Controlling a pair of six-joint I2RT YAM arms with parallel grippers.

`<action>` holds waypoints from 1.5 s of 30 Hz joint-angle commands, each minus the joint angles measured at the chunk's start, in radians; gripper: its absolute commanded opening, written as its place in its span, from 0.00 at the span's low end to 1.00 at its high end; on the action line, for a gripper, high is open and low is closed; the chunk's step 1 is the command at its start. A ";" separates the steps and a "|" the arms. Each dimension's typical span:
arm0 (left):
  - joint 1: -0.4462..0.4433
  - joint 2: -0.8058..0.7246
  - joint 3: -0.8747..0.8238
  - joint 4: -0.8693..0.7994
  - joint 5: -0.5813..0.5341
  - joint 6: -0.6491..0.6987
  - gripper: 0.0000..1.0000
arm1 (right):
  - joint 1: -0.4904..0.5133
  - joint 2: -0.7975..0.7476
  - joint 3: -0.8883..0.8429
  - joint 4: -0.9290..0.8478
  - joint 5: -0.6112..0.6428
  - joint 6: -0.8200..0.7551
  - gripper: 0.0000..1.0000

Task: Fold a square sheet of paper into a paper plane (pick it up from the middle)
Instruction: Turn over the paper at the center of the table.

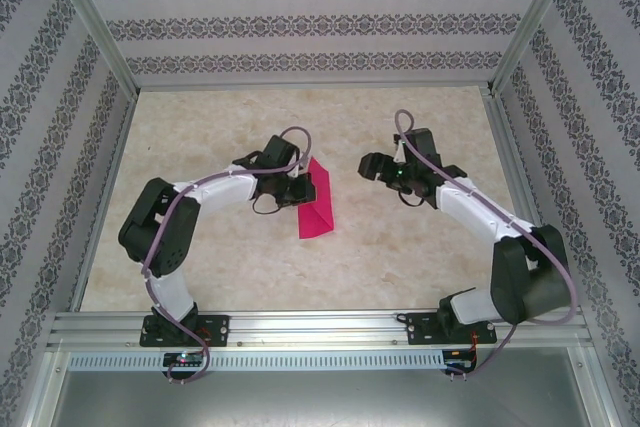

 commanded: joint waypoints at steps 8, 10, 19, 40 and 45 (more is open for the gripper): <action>-0.120 -0.010 0.482 -0.753 -0.736 0.218 0.00 | -0.113 -0.126 -0.107 0.028 0.006 -0.063 0.98; -0.145 0.032 0.556 -0.830 -0.872 0.207 0.00 | -0.132 -0.148 -0.129 0.029 0.016 -0.060 0.98; -0.253 0.354 0.799 -1.143 -1.270 0.016 0.00 | -0.177 -0.219 -0.171 0.035 0.026 -0.038 0.98; -0.331 0.627 0.753 -0.830 -1.140 0.050 0.08 | -0.215 -0.164 -0.138 -0.005 0.029 -0.026 0.98; -0.334 0.613 0.772 -0.808 -1.045 0.069 0.20 | -0.226 -0.150 -0.115 -0.016 0.004 -0.036 0.98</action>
